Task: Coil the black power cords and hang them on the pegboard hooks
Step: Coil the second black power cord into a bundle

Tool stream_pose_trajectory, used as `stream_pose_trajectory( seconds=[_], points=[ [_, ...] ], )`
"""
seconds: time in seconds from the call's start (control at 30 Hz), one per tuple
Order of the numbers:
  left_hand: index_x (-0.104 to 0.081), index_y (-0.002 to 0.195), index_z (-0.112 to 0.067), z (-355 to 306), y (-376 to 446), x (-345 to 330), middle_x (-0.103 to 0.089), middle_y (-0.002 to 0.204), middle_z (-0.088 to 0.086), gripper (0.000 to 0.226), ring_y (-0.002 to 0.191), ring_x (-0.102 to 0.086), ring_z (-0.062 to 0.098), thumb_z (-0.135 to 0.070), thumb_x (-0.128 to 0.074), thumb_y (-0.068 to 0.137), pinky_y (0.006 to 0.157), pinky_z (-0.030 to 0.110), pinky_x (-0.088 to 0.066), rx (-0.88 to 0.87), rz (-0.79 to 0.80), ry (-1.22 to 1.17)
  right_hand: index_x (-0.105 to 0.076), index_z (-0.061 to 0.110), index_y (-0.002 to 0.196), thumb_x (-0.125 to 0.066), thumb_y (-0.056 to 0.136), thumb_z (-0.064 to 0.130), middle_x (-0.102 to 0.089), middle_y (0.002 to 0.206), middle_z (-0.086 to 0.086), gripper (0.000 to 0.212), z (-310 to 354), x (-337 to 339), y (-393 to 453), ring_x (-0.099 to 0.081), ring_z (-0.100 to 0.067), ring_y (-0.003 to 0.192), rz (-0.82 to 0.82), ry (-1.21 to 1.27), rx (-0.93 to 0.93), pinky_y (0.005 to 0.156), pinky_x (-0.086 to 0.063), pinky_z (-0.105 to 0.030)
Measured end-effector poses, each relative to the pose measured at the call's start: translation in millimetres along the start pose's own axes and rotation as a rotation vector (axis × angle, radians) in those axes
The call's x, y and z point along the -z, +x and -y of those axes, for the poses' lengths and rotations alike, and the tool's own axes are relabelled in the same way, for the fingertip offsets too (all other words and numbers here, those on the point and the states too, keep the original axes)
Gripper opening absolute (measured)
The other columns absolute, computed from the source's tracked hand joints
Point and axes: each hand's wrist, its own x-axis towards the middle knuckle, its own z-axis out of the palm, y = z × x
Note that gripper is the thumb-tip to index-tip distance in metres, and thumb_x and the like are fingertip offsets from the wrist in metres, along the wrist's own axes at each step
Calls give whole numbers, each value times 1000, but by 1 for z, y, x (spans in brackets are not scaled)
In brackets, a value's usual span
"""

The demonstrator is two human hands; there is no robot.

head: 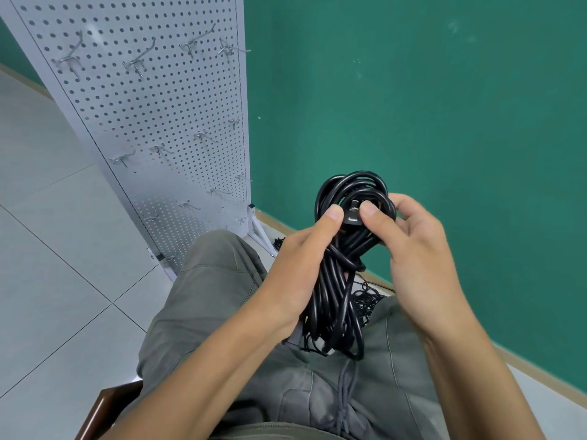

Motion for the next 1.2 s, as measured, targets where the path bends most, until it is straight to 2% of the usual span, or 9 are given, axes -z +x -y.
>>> stream_pose_trajectory(
  seconds=[0.1, 0.2, 0.47, 0.63, 0.77, 0.83, 1.03, 1.1, 1.2],
  points=[
    [-76, 113, -14, 1, 2, 3, -77, 110, 9, 50, 109, -72, 21, -51, -45, 104, 95, 30, -56, -38, -19, 43, -62, 0, 110, -60, 99, 12, -73, 104, -20, 16, -5, -4, -2, -69, -18, 89, -33, 47, -16, 83, -58, -27],
    [-76, 112, -13, 3, 3, 4, -77, 108, 11, 48, 106, -72, 21, -51, -47, 104, 93, 28, -54, -44, -47, 60, -64, 3, 112, -61, 100, 14, -71, 108, -18, 17, -8, -3, -1, -69, -19, 97, -26, 0, -8, 93, -57, -32],
    [-67, 114, -7, 6, 6, 2, -71, 108, 20, 61, 98, -71, 30, -62, -59, 89, 87, 41, -58, -74, -125, 42, -63, 6, 116, -59, 97, 23, -73, 116, -15, 26, -9, 1, 6, -68, -25, 112, 58, 48, -70, 103, -51, -38],
    [-69, 111, -2, 3, 5, 3, -72, 103, 20, 49, 86, -74, 20, -48, -54, 101, 75, 23, -56, -60, -120, 37, -63, 2, 117, -61, 90, 25, -72, 113, -17, 35, -11, -2, 8, -68, -23, 106, 69, 142, -65, 102, -51, -37],
    [-67, 116, 6, -1, 3, 7, -71, 112, 28, 60, 110, -66, 42, -50, -51, 102, 99, 48, -53, 47, -36, 6, -58, -4, 122, -59, 93, 16, -71, 108, -16, 35, -11, -1, 8, -68, -22, 104, 114, 276, -111, 98, -54, -32],
    [-67, 117, 4, -2, 2, 8, -69, 116, 28, 61, 113, -64, 43, -52, -51, 101, 104, 53, -48, 86, -22, 1, -58, -2, 122, -58, 94, 13, -72, 109, -17, 32, -10, 1, 6, -69, -23, 104, 129, 271, -123, 97, -55, -32],
    [-79, 110, -22, -3, 2, 9, -79, 109, 5, 47, 107, -73, 22, -55, -47, 101, 108, 45, -49, 160, 29, 37, -46, 23, 139, -65, 88, 19, -68, 123, -13, 55, -9, 12, 3, -68, -19, 105, 151, 115, -52, 90, -54, -28],
    [-79, 109, -21, -4, 2, 8, -79, 107, 4, 48, 106, -73, 20, -56, -47, 101, 108, 45, -49, 157, 30, 33, -45, 29, 134, -67, 91, 20, -60, 132, -7, 48, -8, 15, 0, -65, -16, 106, 195, 40, 44, 92, -53, -29],
    [-77, 111, -14, -3, 4, 8, -78, 110, 6, 50, 109, -72, 20, -55, -51, 101, 108, 47, -49, 111, 0, 57, -50, 33, 119, -75, 89, 16, -59, 121, 6, 43, -9, 13, -6, -62, -17, 108, 254, -206, 207, 99, -51, -45]
  ],
)
